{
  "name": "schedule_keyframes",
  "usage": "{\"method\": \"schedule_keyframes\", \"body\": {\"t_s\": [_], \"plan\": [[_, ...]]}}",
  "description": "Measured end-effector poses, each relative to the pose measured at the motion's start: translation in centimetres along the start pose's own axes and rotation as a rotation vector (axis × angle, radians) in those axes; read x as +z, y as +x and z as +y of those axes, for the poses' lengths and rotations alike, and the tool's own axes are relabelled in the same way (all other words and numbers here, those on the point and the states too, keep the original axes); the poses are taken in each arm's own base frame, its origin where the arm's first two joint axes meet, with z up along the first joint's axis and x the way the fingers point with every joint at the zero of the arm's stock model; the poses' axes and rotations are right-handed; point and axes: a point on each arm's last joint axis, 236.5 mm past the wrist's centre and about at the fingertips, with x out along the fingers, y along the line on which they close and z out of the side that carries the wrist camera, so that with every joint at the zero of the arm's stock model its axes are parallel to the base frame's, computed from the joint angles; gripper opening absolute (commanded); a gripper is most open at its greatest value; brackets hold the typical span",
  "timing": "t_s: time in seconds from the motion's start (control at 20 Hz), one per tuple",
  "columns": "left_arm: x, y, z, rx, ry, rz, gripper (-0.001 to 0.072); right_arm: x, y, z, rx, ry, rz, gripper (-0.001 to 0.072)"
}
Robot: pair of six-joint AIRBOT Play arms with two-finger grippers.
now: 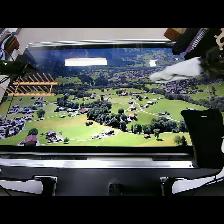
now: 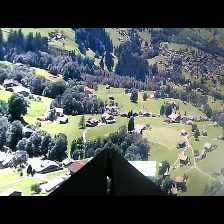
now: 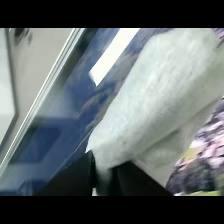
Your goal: Fold the clothes and pants, and hang the long-sleeved shirts on hangers.
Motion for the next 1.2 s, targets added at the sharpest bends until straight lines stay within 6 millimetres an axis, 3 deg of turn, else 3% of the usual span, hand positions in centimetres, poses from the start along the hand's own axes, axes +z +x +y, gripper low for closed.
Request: {"method": "schedule_keyframes", "body": {"t_s": [0.2,0.4,0.75,1.2], "plan": [[0.0,0.0,0.0,0.0,-0.001,0.0,0.0015,4.9,-4.8,-3.4,-0.144,0.043,-0.15,0.0047],[-0.1,0.0,0.0,0.0,-0.007,0.003,0.0015,7.0,-8.7,-5.2,-0.233,0.106,-0.227,0.0048],[-0.5,0.0,-0.2,-0.009,-0.028,0.019,0.0015,4.5,-11.8,-6.3,-0.344,0.17,-0.151,0.0047],[-2.3,-0.1,-0.4,-0.015,-0.051,0.098,0.0015,2.1,-17.1,-8.4,-0.563,0.109,-0.1,0.0048]]}}
